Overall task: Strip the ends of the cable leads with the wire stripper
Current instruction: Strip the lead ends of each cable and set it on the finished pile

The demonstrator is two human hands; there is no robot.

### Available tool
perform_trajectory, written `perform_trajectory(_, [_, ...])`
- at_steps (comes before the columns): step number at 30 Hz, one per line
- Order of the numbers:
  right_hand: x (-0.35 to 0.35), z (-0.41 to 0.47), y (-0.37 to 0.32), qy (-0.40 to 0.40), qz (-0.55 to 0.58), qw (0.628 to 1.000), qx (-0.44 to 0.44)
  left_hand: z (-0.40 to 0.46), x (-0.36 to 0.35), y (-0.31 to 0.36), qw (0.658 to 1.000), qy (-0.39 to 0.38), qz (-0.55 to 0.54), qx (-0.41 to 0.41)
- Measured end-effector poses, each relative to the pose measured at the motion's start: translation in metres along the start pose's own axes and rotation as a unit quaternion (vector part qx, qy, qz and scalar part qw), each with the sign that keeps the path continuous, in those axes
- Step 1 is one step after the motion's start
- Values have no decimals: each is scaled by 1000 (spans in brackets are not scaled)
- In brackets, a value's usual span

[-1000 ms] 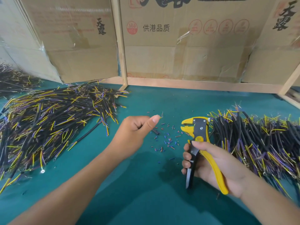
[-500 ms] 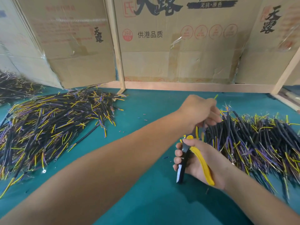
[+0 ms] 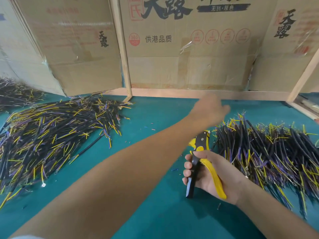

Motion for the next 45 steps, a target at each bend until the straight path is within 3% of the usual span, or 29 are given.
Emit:
perform_trajectory(4, [-8, -1, -4, -21, 28, 999, 4, -10, 58, -105, 990, 43, 99, 95])
perform_trajectory(8, [-5, 5, -1, -20, 28, 999, 2, -44, 120, -224, 937, 33, 260, 230])
perform_trajectory(12, [4, 13, 3, -40, 34, 999, -7, -75, 136, -287, 915, 27, 286, 283])
perform_trajectory(19, [21, 27, 10, -60, 43, 997, -25, -70, 132, -303, 934, 36, 197, 295])
perform_trajectory(23, [27, 31, 11, -70, 45, 996, -28, -70, 143, -305, 951, 56, 76, 296])
perform_trajectory(27, [29, 33, 12, -78, 47, 995, -29, -78, 154, -274, 940, 180, -139, 253])
perform_trajectory(30, [29, 33, 12, -77, 49, 995, -31, -91, 153, -234, 907, 205, -328, 164])
perform_trajectory(37, [10, 20, 6, -50, 35, 998, -9, -112, 109, -156, 926, 188, -328, -22])
perform_trajectory(45, [16, 23, 8, -52, 29, 998, -8, -125, 57, -152, 873, 181, -452, 26])
Point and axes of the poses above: each hand's wrist, its own z-axis towards the middle knuckle, its own x-axis out of the back of the hand, y = z × x, the point moved 3 cm from there along z, towards the middle knuckle, and after that the axes turned 2 degrees about x, right-handed, at the moved point
